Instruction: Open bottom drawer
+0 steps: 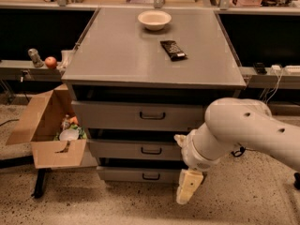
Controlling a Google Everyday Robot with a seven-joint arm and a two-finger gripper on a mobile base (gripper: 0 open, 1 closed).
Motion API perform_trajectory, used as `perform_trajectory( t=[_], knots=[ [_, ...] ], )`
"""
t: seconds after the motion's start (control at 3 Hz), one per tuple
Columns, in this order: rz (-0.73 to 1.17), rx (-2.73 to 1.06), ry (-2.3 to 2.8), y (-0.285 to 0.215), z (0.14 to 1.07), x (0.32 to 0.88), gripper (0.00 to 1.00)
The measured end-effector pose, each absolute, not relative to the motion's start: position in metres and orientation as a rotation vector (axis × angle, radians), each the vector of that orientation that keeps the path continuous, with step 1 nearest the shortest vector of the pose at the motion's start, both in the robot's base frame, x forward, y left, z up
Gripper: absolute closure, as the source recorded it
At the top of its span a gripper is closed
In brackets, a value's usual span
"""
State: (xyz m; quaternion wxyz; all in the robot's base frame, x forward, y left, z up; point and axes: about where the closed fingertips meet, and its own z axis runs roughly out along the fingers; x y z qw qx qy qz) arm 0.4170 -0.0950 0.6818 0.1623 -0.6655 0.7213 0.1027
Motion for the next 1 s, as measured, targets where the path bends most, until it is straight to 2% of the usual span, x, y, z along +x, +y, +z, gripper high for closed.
perform_trajectory(
  t=[0.67,1.0],
  knots=[
    [0.270,-1.940,1.989,-0.143,0.565,0.416,0.00],
    [0.336,-1.910,1.973,-0.162,0.508,0.427,0.00]
  ],
)
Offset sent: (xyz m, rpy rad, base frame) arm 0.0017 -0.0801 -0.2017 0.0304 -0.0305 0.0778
